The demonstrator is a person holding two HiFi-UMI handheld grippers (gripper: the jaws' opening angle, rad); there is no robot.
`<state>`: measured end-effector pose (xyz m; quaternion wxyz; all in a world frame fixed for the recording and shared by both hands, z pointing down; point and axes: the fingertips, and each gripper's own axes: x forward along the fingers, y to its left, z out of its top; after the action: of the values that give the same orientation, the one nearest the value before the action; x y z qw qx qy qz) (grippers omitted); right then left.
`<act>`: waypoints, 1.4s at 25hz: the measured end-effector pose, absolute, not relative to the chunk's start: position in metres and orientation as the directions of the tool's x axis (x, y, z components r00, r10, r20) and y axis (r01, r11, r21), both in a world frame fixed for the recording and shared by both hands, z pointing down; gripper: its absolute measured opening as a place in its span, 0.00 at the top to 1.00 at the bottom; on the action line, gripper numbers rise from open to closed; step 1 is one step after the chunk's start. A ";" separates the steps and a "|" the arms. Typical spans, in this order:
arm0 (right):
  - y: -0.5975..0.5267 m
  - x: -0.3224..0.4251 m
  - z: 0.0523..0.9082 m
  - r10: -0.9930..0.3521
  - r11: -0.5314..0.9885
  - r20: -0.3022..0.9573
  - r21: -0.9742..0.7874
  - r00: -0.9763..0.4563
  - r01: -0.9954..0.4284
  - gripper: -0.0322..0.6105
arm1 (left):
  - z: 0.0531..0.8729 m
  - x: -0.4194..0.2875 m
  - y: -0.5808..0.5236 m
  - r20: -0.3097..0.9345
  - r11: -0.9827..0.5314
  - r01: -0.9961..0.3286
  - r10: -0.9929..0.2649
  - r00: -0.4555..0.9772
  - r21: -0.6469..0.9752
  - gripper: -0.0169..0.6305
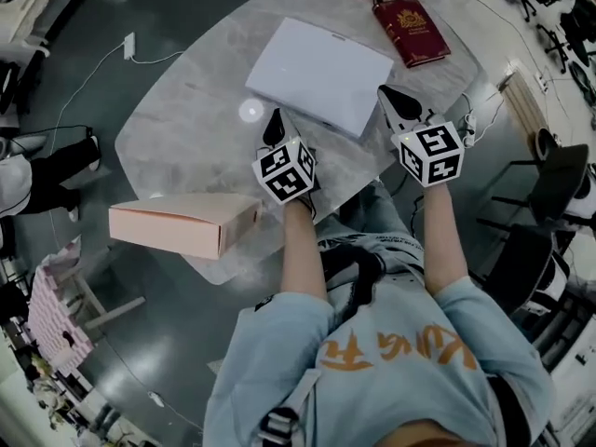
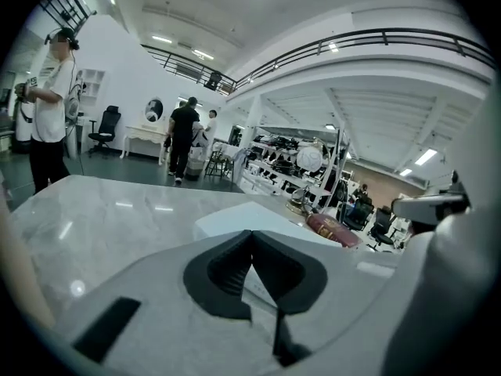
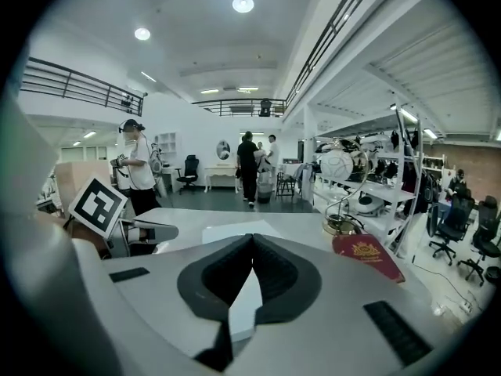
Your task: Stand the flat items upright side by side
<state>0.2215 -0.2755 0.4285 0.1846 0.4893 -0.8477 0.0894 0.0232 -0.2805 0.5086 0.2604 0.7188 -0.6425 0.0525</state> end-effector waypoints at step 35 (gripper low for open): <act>-0.437 0.181 0.496 -0.325 0.904 0.570 -0.047 -0.755 -0.425 0.94 | 0.551 0.038 -0.301 0.558 0.355 -0.865 -0.823 -0.108 0.355 0.83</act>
<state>0.1813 -0.4375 0.4957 0.2869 0.2011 -0.9326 0.0869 0.0384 -0.3013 0.5510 0.3524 0.5673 -0.7437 0.0298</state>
